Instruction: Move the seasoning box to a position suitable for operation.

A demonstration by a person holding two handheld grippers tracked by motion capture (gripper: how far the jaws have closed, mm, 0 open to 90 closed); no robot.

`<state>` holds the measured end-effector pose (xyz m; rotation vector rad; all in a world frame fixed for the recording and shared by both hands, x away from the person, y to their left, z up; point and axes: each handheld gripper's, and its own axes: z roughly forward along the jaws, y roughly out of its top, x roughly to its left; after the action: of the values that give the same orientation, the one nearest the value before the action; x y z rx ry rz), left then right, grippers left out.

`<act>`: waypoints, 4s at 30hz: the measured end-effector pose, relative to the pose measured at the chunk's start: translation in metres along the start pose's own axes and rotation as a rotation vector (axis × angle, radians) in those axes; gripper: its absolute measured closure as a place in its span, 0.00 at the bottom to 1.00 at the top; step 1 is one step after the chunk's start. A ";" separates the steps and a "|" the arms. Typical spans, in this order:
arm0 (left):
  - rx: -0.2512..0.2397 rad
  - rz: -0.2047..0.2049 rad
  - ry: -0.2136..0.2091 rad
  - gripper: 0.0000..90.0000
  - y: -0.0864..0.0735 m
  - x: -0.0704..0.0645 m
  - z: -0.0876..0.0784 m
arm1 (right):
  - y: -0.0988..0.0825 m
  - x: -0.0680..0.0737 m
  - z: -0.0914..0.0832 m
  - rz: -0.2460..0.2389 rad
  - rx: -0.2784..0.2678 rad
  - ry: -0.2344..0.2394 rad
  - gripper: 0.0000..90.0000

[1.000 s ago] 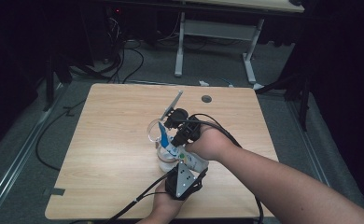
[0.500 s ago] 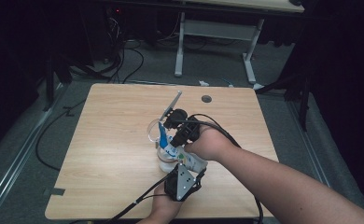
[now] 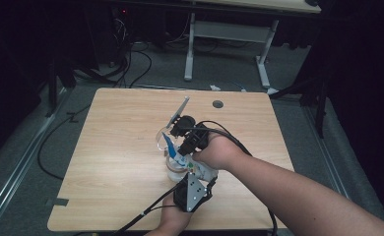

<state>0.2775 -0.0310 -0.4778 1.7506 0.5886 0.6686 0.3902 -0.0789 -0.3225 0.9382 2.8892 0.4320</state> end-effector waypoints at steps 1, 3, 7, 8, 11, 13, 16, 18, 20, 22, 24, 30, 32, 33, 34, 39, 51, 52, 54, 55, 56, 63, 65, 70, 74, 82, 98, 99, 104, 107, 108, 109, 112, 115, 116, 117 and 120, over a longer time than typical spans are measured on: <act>0.000 -0.002 -0.002 0.65 0.000 0.000 0.000 | 0.000 0.000 0.000 -0.004 0.001 -0.002 1.00; 0.000 0.000 -0.004 0.64 -0.001 0.000 0.000 | 0.000 0.000 0.000 -0.006 -0.001 0.000 1.00; 0.003 0.001 -0.007 0.64 -0.001 0.000 0.000 | -0.001 0.000 0.000 -0.002 -0.004 0.000 1.00; 0.001 -0.001 -0.009 0.64 -0.001 0.000 0.000 | -0.001 0.000 0.000 -0.002 -0.004 0.001 1.00; -0.003 -0.001 -0.010 0.64 -0.001 0.000 0.000 | -0.001 0.000 -0.001 -0.003 -0.008 0.002 1.00; -0.003 -0.001 -0.009 0.64 -0.001 0.000 0.000 | -0.001 0.000 -0.001 -0.005 -0.006 -0.001 1.00; 0.007 0.001 -0.011 0.64 -0.004 0.000 0.000 | -0.002 0.000 -0.001 -0.003 -0.015 0.000 1.00; 0.001 0.010 -0.008 0.64 -0.004 0.000 0.000 | -0.003 0.000 -0.001 -0.006 -0.010 -0.004 1.00; 0.000 0.010 -0.011 0.64 -0.004 0.000 0.000 | -0.004 -0.001 0.000 0.000 -0.015 0.002 1.00; 0.003 0.014 -0.012 0.64 -0.005 -0.001 0.000 | -0.005 -0.001 -0.001 0.004 -0.014 -0.003 1.00; 0.003 0.016 -0.015 0.64 -0.005 -0.001 0.000 | -0.006 -0.002 -0.001 0.003 -0.018 -0.001 1.00; 0.011 0.011 -0.021 0.64 -0.006 -0.002 0.000 | -0.008 -0.003 -0.002 0.003 -0.023 0.002 1.00; 0.012 0.013 -0.020 0.64 -0.006 -0.002 0.000 | -0.008 -0.003 -0.003 0.002 -0.019 0.000 1.00; 0.012 0.013 -0.021 0.64 -0.006 -0.002 0.000 | -0.008 -0.003 -0.003 0.005 -0.019 0.000 1.00; 0.013 0.014 -0.021 0.64 -0.007 -0.002 0.000 | -0.009 -0.003 -0.003 0.005 -0.020 0.000 1.00; 0.012 0.017 -0.019 0.64 -0.007 -0.002 0.001 | -0.010 -0.003 -0.004 0.007 -0.020 0.002 1.00; 0.010 0.015 -0.020 0.64 -0.005 -0.002 0.000 | -0.009 -0.003 -0.003 0.010 -0.025 0.003 1.00; 0.011 0.016 -0.020 0.64 -0.005 -0.002 0.000 | -0.009 -0.003 -0.003 0.007 -0.026 0.003 1.00; 0.011 0.017 -0.019 0.64 -0.005 -0.002 0.000 | -0.008 -0.004 -0.003 0.005 -0.026 0.004 1.00; 0.011 0.017 -0.019 0.64 -0.005 -0.001 0.000 | -0.008 -0.004 -0.003 0.004 -0.025 0.004 1.00; 0.011 0.018 -0.018 0.64 -0.005 -0.001 0.000 | -0.008 -0.003 -0.002 0.004 -0.025 0.004 1.00; 0.010 0.016 -0.018 0.64 -0.005 -0.002 -0.001 | -0.008 -0.003 -0.002 0.003 -0.020 0.001 1.00; 0.009 0.018 -0.017 0.64 -0.005 -0.002 -0.001 | -0.008 -0.003 -0.002 0.003 -0.020 0.001 1.00; 0.006 0.015 -0.018 0.64 -0.004 -0.002 -0.002 | -0.008 -0.003 -0.002 0.004 -0.022 0.005 1.00; 0.002 0.012 -0.016 0.64 -0.004 -0.002 -0.002 | -0.007 -0.003 -0.002 0.005 -0.028 0.005 1.00; 0.001 0.010 -0.017 0.64 -0.002 -0.001 -0.002 | -0.006 -0.003 -0.003 0.007 -0.026 0.003 1.00; -0.002 0.005 -0.018 0.64 0.001 -0.001 -0.001 | -0.006 -0.005 -0.003 0.002 -0.031 -0.003 1.00; 0.000 0.002 -0.018 0.64 0.001 0.000 -0.001 | -0.006 -0.005 -0.003 0.004 -0.029 -0.001 1.00; -0.009 0.002 -0.014 0.64 0.002 0.001 0.000 | -0.005 -0.005 -0.002 0.002 -0.031 0.000 1.00; -0.008 -0.003 -0.020 0.64 0.002 0.001 0.000 | -0.004 -0.005 -0.001 0.001 -0.027 -0.002 1.00; -0.009 -0.003 -0.018 0.63 0.002 0.001 0.000 | -0.004 -0.005 -0.001 0.000 -0.025 -0.003 1.00; -0.009 -0.003 -0.018 0.63 0.002 0.001 0.000 | -0.004 -0.005 -0.001 0.001 -0.027 -0.002 1.00; -0.010 -0.005 -0.021 0.63 0.002 0.001 0.000 | -0.003 -0.004 -0.001 0.004 -0.024 -0.001 1.00; -0.011 -0.005 -0.020 0.63 0.002 0.001 0.000 | -0.003 -0.005 0.000 -0.003 -0.025 -0.001 1.00; -0.011 -0.006 -0.020 0.63 0.002 0.001 0.000 | -0.003 -0.004 0.000 -0.001 -0.019 -0.003 1.00; -0.012 -0.009 -0.021 0.63 0.003 0.001 0.000 | -0.003 -0.004 0.000 -0.007 -0.021 -0.002 1.00; -0.009 -0.021 -0.026 0.63 0.003 0.001 0.000 | -0.002 -0.003 0.001 -0.001 -0.020 -0.002 1.00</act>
<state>0.2782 -0.0307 -0.4748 1.7397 0.5845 0.6325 0.3918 -0.0827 -0.3237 0.9334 2.8783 0.4582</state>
